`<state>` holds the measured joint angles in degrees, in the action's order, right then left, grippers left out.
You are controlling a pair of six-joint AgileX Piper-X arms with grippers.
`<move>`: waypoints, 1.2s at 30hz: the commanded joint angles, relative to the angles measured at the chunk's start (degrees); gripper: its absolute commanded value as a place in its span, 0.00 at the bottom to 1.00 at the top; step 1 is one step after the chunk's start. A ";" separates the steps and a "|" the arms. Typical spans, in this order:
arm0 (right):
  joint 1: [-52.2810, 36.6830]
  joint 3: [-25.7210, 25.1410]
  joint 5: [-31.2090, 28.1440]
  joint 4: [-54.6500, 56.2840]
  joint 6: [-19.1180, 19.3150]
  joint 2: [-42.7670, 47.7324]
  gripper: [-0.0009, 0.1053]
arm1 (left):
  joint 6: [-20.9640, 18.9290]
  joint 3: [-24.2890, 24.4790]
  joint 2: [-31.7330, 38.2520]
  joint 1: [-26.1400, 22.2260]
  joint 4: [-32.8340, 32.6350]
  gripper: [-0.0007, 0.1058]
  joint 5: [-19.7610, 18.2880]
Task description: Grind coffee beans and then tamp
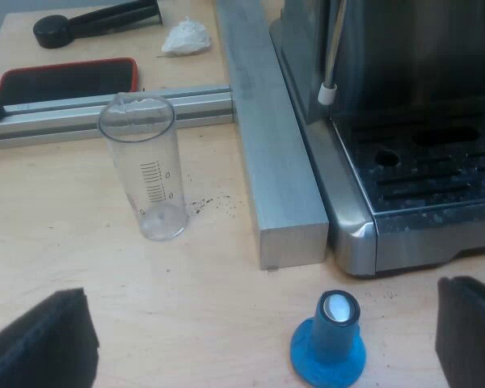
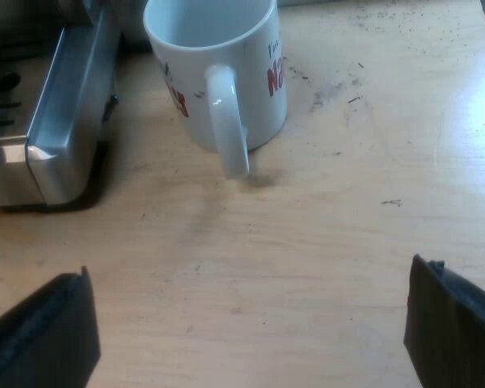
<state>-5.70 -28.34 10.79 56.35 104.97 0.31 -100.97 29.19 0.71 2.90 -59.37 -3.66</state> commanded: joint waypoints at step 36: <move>31.25 -22.56 10.17 2.66 -0.48 -26.66 0.74 | 6.16 10.48 -14.52 20.29 6.85 0.81 -29.24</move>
<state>25.18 -50.16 19.80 59.00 103.39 -26.50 -95.50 39.52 -13.76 22.86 -53.59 -31.55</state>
